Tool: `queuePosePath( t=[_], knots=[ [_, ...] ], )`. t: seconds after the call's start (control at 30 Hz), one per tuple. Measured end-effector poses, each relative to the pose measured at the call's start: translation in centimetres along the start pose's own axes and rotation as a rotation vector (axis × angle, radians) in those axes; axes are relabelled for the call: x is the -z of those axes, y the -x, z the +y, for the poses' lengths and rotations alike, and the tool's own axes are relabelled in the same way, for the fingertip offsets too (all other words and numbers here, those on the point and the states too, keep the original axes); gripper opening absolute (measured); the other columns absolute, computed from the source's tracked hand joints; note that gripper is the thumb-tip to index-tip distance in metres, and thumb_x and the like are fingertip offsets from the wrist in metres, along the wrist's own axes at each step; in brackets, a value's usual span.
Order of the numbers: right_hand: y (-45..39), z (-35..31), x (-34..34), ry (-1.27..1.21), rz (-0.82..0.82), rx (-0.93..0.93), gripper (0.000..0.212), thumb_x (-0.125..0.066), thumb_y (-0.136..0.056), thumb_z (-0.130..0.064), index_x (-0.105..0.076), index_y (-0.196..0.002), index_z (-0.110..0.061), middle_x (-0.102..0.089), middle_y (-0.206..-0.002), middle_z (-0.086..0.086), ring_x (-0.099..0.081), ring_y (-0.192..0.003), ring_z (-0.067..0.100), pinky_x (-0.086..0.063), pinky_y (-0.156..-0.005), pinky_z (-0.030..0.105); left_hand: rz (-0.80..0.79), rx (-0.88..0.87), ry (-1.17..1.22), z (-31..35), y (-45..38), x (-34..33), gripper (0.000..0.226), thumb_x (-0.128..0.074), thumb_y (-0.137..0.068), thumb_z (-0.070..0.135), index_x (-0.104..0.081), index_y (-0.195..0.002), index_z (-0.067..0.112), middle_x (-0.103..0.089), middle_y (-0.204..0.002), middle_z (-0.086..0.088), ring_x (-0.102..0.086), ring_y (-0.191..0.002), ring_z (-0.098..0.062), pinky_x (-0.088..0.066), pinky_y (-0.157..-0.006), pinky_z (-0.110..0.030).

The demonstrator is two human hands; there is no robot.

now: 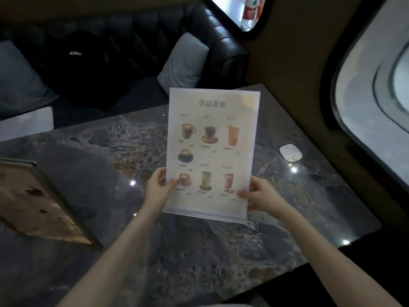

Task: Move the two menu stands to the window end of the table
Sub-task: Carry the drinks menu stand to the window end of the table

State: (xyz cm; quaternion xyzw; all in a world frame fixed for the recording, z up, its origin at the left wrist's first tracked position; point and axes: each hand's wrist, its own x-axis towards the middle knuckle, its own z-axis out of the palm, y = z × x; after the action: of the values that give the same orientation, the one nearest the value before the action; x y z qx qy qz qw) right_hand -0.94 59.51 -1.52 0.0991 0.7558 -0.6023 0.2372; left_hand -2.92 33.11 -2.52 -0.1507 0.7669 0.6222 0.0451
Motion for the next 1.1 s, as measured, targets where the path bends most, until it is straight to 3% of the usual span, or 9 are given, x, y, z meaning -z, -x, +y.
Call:
queuePosePath(
  t=[0.1, 0.2, 0.37, 0.47, 0.57, 0.8, 0.9, 1.0, 1.1],
  knots=[
    [1.4, -0.2, 1.9, -0.029, 0.086, 0.016, 0.022, -0.062, -0.084, -0.006, -0.062, -0.104, -0.015, -0.073, -0.089, 0.002, -0.072, -0.076, 0.017, -0.061, -0.058, 0.036, -0.076, -0.042, -0.022, 1.3, -1.0, -2.0, 0.028, -0.063, -0.084, 0.006, -0.053, -0.109, 0.01, -0.061, -0.106, -0.007, -0.059, -0.098, -0.025, -0.051, -0.087, -0.042],
    [2.8, -0.6, 3.7, -0.048, 0.175, 0.062, 0.02, -0.064, -0.082, -0.006, -0.063, -0.089, -0.024, -0.072, -0.075, -0.013, -0.071, -0.066, 0.006, -0.054, -0.046, 0.021, -0.137, -0.118, -0.04, 2.7, -2.0, -4.4, 0.026, -0.063, -0.085, 0.008, -0.054, -0.109, 0.015, -0.061, -0.105, -0.004, -0.06, -0.098, -0.022, -0.051, -0.083, -0.037],
    [4.3, -0.6, 7.0, -0.087, 0.31, 0.167, 0.021, -0.067, -0.081, -0.009, -0.065, -0.087, -0.028, -0.073, -0.078, -0.015, -0.071, -0.073, 0.007, -0.056, -0.049, 0.022, -0.23, -0.262, -0.084, 5.8, -3.7, -9.2, 0.027, -0.061, -0.087, 0.018, -0.061, -0.112, 0.027, -0.067, -0.103, 0.004, -0.064, -0.096, -0.015, -0.053, -0.075, -0.025],
    [5.1, -0.1, 9.5, -0.11, 0.404, 0.213, 0.02, -0.067, -0.08, -0.007, -0.065, -0.094, -0.022, -0.072, -0.08, -0.014, -0.071, -0.072, 0.006, -0.056, -0.048, 0.022, -0.263, -0.329, -0.162, 7.9, -4.6, -12.9, 0.035, -0.059, -0.088, 0.02, -0.058, -0.122, 0.024, -0.067, -0.114, 0.0, -0.062, -0.103, -0.016, -0.053, -0.086, -0.036],
    [5.5, 0.8, 12.2, -0.12, 0.513, 0.224, 0.024, -0.067, -0.08, -0.007, -0.064, -0.103, -0.014, -0.071, -0.087, -0.003, -0.07, -0.074, 0.007, -0.06, -0.054, 0.029, -0.293, -0.356, -0.226, 9.6, -5.1, -17.0, 0.045, -0.055, -0.09, 0.021, -0.048, -0.134, 0.018, -0.058, -0.131, -0.007, -0.054, -0.118, -0.022, -0.047, -0.098, -0.043],
    [5.6, 4.4, 18.6, -0.11, 0.664, 0.262, 0.023, -0.066, -0.081, -0.01, -0.067, -0.103, -0.016, -0.071, -0.099, 0.003, -0.068, -0.093, 0.02, -0.058, -0.078, 0.043, -0.422, -0.37, -0.299, 12.1, -5.7, -25.9, 0.043, -0.051, -0.089, 0.015, -0.052, -0.13, 0.028, -0.061, -0.128, -0.001, -0.056, -0.116, -0.022, -0.05, -0.095, -0.046],
    [5.5, 6.1, 20.9, -0.141, 0.718, 0.276, 0.022, -0.066, -0.081, -0.011, -0.065, -0.094, -0.029, -0.071, -0.098, -0.001, -0.068, -0.092, 0.017, -0.057, -0.082, 0.045, -0.445, -0.368, -0.313, 12.2, -5.9, -29.6, 0.048, -0.05, -0.089, 0.016, -0.046, -0.134, 0.032, -0.057, -0.133, 0.003, -0.049, -0.125, -0.021, -0.043, -0.103, -0.045],
    [5.2, 7.9, 22.3, -0.133, 0.787, 0.26, 0.02, -0.064, -0.083, -0.011, -0.066, -0.1, -0.02, -0.07, -0.103, 0.003, -0.066, -0.095, 0.02, -0.055, -0.086, 0.047, -0.505, -0.327, -0.328, 12.2, -6.2, -33.2, 0.05, -0.048, -0.089, 0.016, -0.042, -0.136, 0.033, -0.053, -0.137, 0.002, -0.044, -0.13, -0.025, -0.039, -0.105, -0.05],
    [4.8, 9.5, 23.4, -0.085, 0.861, 0.252, 0.018, -0.064, -0.083, -0.011, -0.066, -0.095, -0.023, -0.068, -0.092, -0.014, -0.064, -0.089, 0.008, -0.054, -0.085, 0.037, -0.529, -0.291, -0.36, 12.4, -6.4, -36.2, 0.05, -0.05, -0.087, 0.019, -0.045, -0.133, 0.037, -0.055, -0.136, 0.005, -0.046, -0.128, -0.024, -0.04, -0.105, -0.047]
  ],
)
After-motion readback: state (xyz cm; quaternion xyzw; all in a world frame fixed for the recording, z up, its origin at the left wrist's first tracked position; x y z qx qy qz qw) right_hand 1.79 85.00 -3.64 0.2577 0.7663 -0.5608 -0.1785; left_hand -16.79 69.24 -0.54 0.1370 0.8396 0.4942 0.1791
